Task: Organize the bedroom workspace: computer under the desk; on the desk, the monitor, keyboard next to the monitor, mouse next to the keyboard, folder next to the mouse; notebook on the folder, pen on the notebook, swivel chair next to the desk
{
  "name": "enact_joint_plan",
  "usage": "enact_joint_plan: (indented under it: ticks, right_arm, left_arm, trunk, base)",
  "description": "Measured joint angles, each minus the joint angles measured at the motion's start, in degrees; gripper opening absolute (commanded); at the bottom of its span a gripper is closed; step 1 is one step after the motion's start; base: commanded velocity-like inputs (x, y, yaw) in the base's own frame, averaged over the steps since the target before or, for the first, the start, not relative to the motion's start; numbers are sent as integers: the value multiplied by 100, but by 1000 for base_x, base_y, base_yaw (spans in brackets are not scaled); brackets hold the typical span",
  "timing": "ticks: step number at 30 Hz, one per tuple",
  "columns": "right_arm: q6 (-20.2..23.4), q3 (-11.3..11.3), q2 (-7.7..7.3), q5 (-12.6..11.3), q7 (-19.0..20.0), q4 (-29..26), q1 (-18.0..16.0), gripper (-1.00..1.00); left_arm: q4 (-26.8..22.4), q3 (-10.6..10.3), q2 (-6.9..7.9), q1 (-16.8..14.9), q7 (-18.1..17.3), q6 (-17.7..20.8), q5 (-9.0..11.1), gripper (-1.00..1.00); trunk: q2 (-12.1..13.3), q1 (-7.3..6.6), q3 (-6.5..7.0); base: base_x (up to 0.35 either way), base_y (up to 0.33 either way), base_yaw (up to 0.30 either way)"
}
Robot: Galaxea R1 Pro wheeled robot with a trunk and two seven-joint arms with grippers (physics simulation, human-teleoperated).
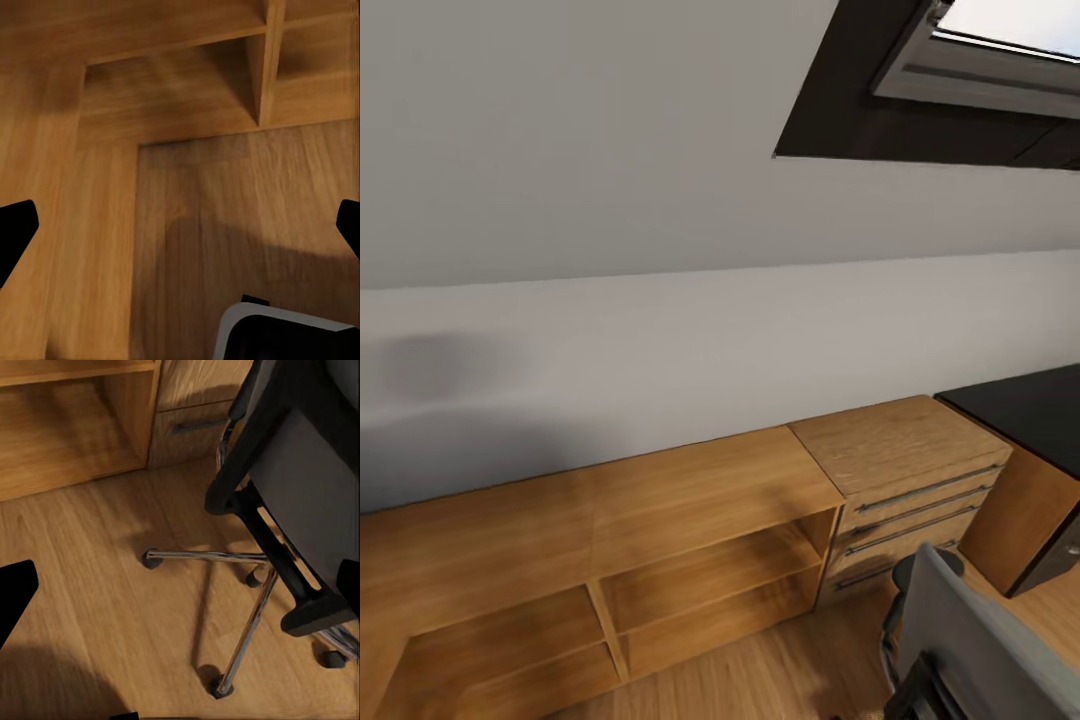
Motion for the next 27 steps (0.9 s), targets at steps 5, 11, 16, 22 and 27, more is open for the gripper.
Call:
enact_joint_plan:
  ticks: [5, 11, 16, 22, 27]
  right_arm:
    - [3, 0, -8, 0, 0, 1, 0, 100]
    - [-5, 1, -3, 1, 0, 1, 0, 100]
    - [-8, 0, -5, 1, 0, -1, 0, 100]
    - [-8, 0, -7, 1, 0, -1, 0, 100]
    - [-9, 1, -11, 1, 0, -1, 0, 100]
  left_arm:
    - [0, -3, -4, 0, 0, -4, -3, 100]
    - [0, 0, -6, 2, 0, -4, -2, 100]
    - [0, -1, -2, 0, 0, -5, -4, 100]
    - [0, -1, -2, 0, 0, -2, -3, 100]
    - [0, -1, -4, 0, 0, 2, -4, 100]
  trunk:
    - [0, 0, 0]
    - [0, 0, 0]
    - [0, 0, 0]
    - [0, 0, 0]
    - [0, 0, 0]
  base:
    - [0, 0, -269]
    - [0, 0, -269]
    - [0, 0, -269]
    - [0, 0, -269]
    - [0, 0, -269]
